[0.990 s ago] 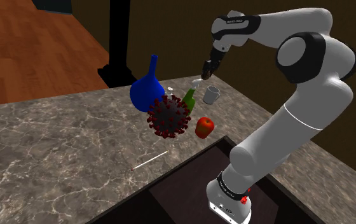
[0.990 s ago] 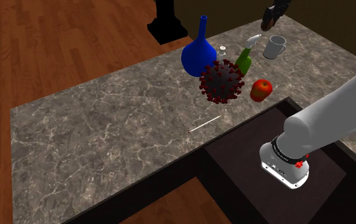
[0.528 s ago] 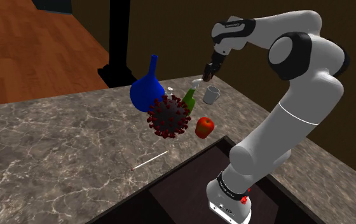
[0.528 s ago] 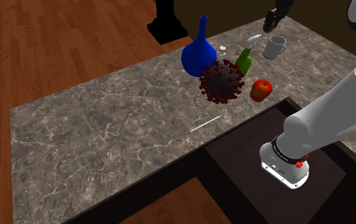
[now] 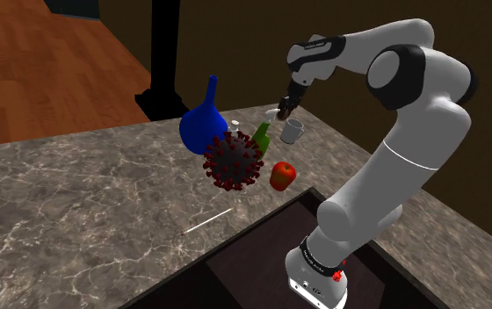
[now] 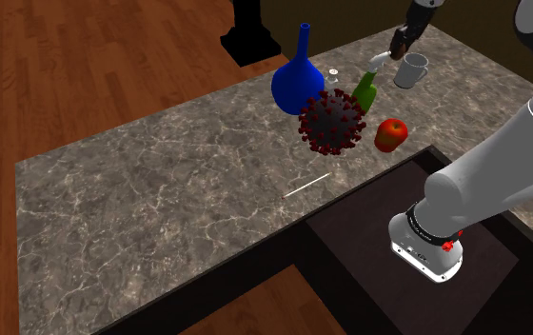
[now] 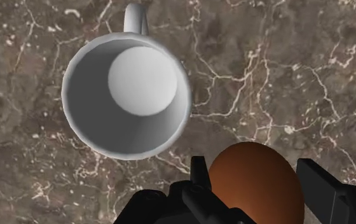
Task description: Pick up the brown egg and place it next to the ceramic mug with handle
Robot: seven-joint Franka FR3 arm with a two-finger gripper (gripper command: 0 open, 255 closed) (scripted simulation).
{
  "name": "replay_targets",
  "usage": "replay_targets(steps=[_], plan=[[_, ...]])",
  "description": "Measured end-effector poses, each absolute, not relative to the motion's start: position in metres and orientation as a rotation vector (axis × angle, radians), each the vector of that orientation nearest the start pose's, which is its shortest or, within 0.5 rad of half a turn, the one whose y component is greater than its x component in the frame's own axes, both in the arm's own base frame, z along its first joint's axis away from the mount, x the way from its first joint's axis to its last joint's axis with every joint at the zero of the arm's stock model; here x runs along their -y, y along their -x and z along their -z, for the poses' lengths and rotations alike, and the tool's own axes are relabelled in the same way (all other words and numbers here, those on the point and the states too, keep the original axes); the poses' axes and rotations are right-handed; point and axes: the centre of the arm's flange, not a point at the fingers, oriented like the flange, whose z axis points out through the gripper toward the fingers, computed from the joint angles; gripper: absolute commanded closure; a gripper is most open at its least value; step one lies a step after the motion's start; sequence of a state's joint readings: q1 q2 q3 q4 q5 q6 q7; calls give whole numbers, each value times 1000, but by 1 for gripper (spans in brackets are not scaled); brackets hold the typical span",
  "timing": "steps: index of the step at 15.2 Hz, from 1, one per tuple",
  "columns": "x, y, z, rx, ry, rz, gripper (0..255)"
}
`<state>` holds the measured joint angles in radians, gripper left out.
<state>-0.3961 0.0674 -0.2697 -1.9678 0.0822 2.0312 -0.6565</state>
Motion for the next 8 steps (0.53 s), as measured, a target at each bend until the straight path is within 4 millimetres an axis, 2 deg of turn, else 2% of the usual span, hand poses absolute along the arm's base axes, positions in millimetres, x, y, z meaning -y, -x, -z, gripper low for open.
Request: replay_targets(steps=[8], plan=[[349, -454, -396, -68, 3097, 55, 255]])
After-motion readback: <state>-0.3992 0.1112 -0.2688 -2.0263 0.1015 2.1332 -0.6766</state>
